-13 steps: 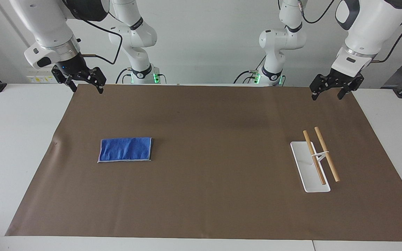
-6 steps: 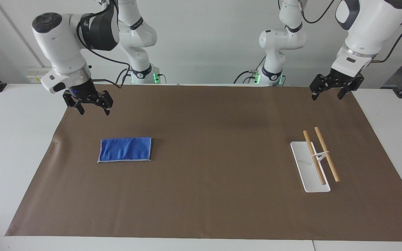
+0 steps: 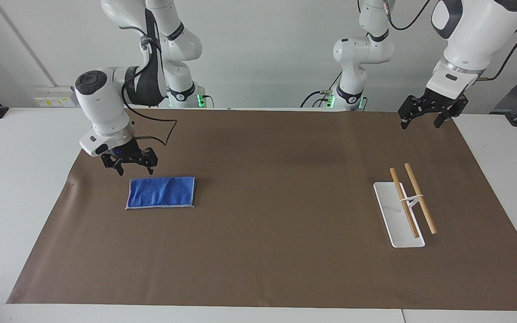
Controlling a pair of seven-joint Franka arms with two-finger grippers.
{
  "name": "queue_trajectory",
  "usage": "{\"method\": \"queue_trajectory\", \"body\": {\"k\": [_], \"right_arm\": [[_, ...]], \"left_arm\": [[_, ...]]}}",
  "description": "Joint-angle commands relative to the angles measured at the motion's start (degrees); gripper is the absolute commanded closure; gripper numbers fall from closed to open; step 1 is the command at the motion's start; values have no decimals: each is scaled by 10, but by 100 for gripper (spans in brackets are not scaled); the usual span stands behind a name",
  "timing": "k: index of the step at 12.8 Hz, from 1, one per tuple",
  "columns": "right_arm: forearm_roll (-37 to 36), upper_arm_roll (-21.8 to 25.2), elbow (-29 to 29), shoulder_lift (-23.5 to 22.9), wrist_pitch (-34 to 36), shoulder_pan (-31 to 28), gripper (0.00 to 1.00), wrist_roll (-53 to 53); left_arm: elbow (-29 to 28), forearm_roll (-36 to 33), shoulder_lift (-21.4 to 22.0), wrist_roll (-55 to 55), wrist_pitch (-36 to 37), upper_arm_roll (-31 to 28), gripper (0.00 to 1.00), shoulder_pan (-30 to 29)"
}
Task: Right arm passes towel to left arm to hang
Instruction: 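Reach the right gripper down to the blue towel and grasp it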
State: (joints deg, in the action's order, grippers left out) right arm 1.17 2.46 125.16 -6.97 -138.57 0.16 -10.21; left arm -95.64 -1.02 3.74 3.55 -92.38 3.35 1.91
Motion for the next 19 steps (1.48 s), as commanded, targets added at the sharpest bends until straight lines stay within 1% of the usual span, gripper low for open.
{"method": "queue_trajectory", "body": {"k": [1, 2, 4, 8, 13, 14, 15, 16, 17, 19], "right_arm": [[25, -6, 13, -13, -29, -5, 0, -46], [26, -6, 22, -19, -35, -6, 0, -53], [37, -6, 33, -30, -69, -6, 0, -61], [73, -6, 36, -47, -77, -6, 0, -70], [76, -6, 51, -51, -100, -6, 0, -75], [76, -6, 54, -50, -106, -6, 19, -79], [76, -6, 55, -50, -106, -6, 45, -79], [76, -6, 55, -50, -106, -6, 67, -79], [76, -6, 54, -50, -105, -6, 83, -78], [77, -7, 53, -48, -101, -6, 98, -73]], "left_arm": [[-4, -4, 6, 4, -2, -5, 0, 7], [-4, -4, 6, 3, -2, -5, 0, 7], [-5, -4, 6, 3, -2, -5, 0, 6], [-5, -4, 6, 4, -2, -5, 0, 7], [-5, -4, 6, 4, -2, -5, 0, 7], [-5, -4, 6, 4, -2, -5, 0, 7], [-5, -4, 6, 4, -2, -5, 0, 7], [-5, -4, 6, 4, -2, -5, 0, 7], [-4, -4, 6, 4, -2, -5, 0, 7], [-5, -4, 6, 4, -2, -5, 0, 7]]}}
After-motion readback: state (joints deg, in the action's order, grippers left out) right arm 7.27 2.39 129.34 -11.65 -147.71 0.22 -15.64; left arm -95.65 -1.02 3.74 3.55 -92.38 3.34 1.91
